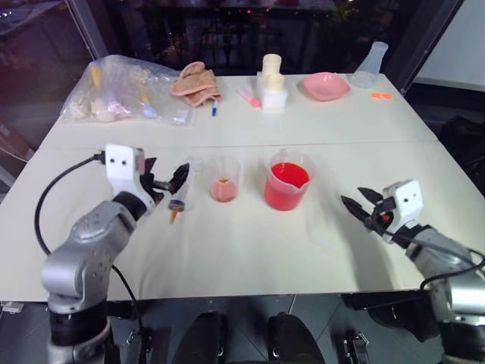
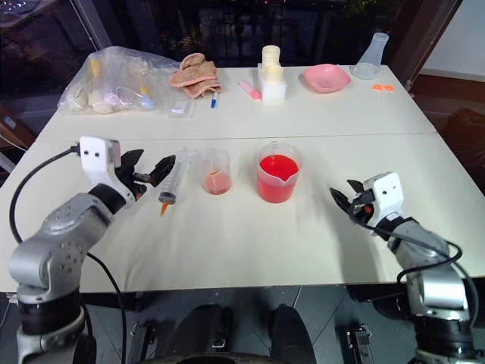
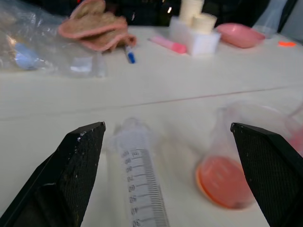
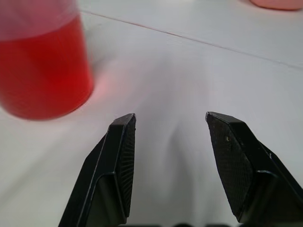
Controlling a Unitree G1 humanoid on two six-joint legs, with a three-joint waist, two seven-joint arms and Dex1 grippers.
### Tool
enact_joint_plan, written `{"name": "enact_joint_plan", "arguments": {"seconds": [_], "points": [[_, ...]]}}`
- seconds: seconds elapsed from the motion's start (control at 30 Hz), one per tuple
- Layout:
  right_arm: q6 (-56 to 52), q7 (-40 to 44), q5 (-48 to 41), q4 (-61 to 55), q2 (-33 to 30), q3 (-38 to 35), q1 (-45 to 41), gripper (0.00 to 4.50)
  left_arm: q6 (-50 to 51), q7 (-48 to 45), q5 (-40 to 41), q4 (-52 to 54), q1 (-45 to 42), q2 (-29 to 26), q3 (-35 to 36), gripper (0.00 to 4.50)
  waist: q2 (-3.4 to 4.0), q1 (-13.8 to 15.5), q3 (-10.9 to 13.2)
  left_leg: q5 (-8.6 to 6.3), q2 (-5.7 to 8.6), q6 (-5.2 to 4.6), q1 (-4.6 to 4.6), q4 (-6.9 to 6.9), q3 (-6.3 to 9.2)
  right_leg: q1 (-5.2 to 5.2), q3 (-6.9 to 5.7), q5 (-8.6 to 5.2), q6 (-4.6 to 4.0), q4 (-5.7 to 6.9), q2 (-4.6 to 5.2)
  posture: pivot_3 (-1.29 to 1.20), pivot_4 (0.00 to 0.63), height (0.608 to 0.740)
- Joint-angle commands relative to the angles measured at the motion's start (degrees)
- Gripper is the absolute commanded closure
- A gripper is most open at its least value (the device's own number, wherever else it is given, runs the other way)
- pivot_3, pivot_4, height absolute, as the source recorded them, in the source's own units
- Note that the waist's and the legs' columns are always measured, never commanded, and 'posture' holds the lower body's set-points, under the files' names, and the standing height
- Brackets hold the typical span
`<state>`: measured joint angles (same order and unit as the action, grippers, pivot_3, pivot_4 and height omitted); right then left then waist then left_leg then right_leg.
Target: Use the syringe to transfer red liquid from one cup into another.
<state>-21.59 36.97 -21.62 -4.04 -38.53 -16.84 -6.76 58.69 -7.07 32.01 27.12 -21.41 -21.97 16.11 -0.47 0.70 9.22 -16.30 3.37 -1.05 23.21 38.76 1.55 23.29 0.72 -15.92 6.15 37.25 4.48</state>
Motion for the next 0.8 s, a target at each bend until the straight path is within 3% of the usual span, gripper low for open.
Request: {"name": "enact_joint_plan", "arguments": {"seconds": [0.03, 0.13, 0.27, 0.43, 0.63, 0.8], "points": [[-1.6, 6.5, -2.5, 4.8, -7.2, -3.2, -6.7, 2.07, 7.1, 3.1, -0.4, -4.2, -6.2, -1.7, 1.8, 0.02, 0.02, 0.0, 0.0, 0.00, 0.00, 0.00, -0.01, 0.00, 0.00, -0.01, 0.00, 0.00, 0.00, 0.01, -0.01, 0.00, 0.150, 0.740], [-6.1, 14.9, -5.2, 7.7, -14.4, -1.5, -13.7, 2.07, 9.2, 2.1, -1.6, -8.4, -10.3, -4.4, 0.1, 0.02, 0.17, -0.3, 0.1, 0.00, 0.00, 0.01, 0.02, -0.04, -0.02, 0.07, 0.02, 0.00, 0.00, 0.01, -0.02, 0.00, 0.150, 0.740], [-15.8, 26.1, -9.1, 4.4, -23.1, 5.2, -25.4, 2.07, 15.9, 4.2, -2.4, -13.0, -17.7, -4.2, 0.1, 0.02, 0.15, -0.4, 0.2, 0.04, -0.03, 0.07, 0.06, -0.17, 0.00, 0.16, 0.01, 0.00, 0.00, 0.00, -0.02, 0.00, 0.150, 0.740], [-22.0, 36.3, -8.9, 2.2, -27.1, 15.6, -41.7, 2.07, 30.7, 8.3, -5.7, -18.1, -26.0, -1.3, 2.5, 0.02, 0.11, -0.1, 0.2, 0.03, 0.01, 0.09, 0.14, -0.29, 0.00, 0.26, 0.03, 0.00, 0.01, -0.11, 0.05, 0.00, 0.150, 0.740], [-30.0, 43.3, -12.4, -1.3, -25.1, 22.2, -52.3, 2.07, 33.8, 17.5, -7.4, -24.2, -29.9, 1.7, 4.1, 0.02, -0.08, 0.1, 0.3, 0.26, 0.04, 0.54, 0.36, -0.60, 0.02, 0.64, 0.02, 0.01, 0.02, -0.17, 0.09, 0.00, 0.150, 0.740], [-31.9, 48.5, -14.7, -4.5, -23.1, 24.8, -57.4, 2.07, 33.8, 25.1, -6.2, -30.0, -35.0, 3.5, 5.0, 0.02, -0.15, 0.3, 0.4, 0.39, 0.05, 0.74, 1.27, -0.52, 0.03, 1.58, 0.00, 0.04, 0.06, 0.04, 0.10, 0.00, 0.150, 0.740]]}}
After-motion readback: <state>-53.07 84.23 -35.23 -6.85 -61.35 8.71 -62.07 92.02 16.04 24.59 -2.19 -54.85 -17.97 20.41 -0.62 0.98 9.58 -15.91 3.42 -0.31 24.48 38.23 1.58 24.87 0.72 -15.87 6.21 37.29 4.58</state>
